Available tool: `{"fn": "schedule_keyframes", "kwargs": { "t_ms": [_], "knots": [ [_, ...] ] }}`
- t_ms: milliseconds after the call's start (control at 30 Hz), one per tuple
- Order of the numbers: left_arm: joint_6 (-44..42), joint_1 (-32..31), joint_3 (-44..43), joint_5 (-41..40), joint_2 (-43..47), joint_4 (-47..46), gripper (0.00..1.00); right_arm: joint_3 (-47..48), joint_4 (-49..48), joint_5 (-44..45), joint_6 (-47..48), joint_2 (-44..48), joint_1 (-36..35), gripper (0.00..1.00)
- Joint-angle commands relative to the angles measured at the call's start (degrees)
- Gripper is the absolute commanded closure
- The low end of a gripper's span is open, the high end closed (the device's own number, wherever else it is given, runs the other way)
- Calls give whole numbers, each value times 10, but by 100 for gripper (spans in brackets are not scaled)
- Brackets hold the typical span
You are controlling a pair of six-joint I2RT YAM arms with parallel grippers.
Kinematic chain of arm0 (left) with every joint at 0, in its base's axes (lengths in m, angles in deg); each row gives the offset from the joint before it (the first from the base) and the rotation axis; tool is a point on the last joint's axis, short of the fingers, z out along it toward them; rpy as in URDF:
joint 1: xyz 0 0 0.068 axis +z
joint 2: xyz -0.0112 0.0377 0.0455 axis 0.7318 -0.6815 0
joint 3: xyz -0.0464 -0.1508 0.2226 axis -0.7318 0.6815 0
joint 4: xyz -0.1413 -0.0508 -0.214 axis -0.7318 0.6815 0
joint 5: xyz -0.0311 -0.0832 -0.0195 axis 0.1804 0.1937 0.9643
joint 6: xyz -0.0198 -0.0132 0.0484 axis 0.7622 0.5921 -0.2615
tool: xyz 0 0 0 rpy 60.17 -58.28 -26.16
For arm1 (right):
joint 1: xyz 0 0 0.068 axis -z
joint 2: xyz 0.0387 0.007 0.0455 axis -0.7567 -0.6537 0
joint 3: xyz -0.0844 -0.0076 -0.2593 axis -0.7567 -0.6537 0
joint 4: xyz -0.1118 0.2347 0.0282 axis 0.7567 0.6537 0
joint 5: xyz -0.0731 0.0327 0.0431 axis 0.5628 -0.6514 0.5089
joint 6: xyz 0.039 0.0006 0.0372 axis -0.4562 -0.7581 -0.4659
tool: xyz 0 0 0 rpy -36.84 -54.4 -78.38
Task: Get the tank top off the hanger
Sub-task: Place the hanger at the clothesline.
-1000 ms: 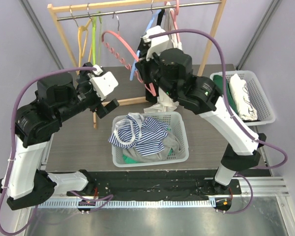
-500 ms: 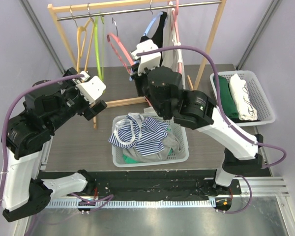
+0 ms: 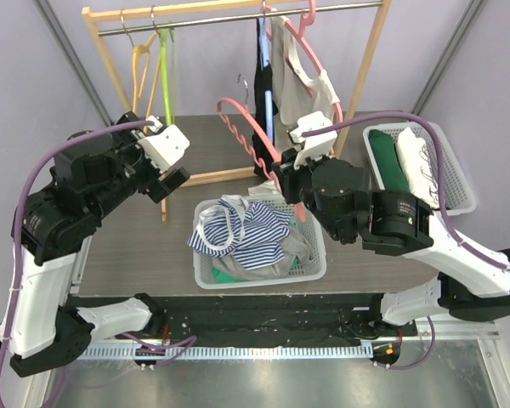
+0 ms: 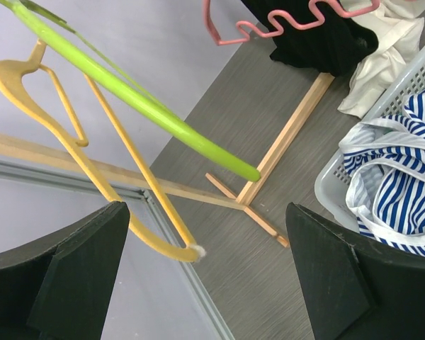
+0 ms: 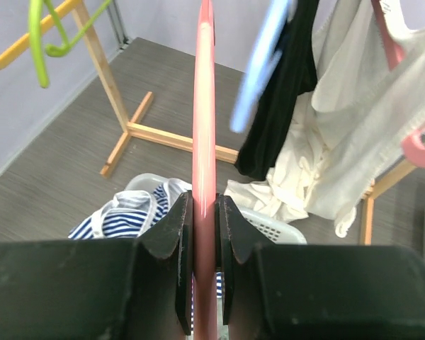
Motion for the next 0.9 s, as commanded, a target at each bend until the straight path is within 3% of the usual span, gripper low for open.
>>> {"fn": "schedule_keyframes", "kwargs": {
  "t_ms": [0, 167, 533, 867],
  "knots": [
    [0, 7, -23, -1, -3, -21, 2, 30, -71, -24, -23, -6, -4, 99],
    [0, 13, -21, -2, -1, -21, 2, 72, -76, -24, -18, -39, -11, 99],
    [28, 24, 6, 39, 6, -20, 1, 251, -170, 42, 211, -176, 2, 99],
    [50, 33, 47, 56, 18, -36, 0, 311, -171, -61, 175, -230, 105, 99]
  ]
}}
